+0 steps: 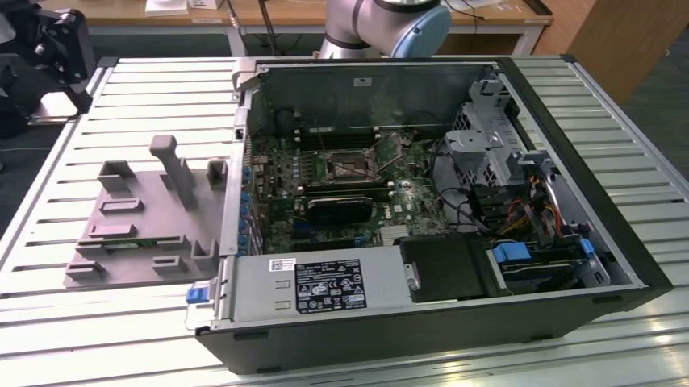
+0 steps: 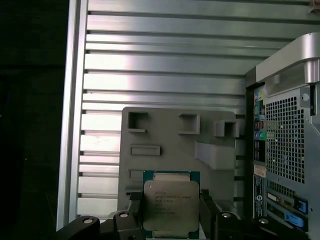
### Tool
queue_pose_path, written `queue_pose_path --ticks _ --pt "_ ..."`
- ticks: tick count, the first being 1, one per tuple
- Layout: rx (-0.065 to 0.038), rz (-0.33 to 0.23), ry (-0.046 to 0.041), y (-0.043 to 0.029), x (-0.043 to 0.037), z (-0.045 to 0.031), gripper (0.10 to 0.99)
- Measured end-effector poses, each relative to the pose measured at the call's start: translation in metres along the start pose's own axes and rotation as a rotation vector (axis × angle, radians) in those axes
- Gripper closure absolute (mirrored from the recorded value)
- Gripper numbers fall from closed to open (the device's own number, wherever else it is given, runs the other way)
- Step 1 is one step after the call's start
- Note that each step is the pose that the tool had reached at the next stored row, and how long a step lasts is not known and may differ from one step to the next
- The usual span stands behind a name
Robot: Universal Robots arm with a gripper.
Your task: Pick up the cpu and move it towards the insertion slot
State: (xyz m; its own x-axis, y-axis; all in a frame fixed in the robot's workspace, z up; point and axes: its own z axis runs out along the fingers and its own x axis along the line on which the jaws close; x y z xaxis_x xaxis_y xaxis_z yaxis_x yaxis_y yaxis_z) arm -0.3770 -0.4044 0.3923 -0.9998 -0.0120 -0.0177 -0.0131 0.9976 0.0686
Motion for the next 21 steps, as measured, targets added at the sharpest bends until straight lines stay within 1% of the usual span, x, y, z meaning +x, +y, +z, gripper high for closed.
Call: queue_pose_path --ticks 4,21 --pt "0.000 0.000 0.0009 -0.0002 -0.0127 0.0003 0.549" --pt "0.000 0.000 0.0069 -0.0010 -0.0727 0.0012 0.549"
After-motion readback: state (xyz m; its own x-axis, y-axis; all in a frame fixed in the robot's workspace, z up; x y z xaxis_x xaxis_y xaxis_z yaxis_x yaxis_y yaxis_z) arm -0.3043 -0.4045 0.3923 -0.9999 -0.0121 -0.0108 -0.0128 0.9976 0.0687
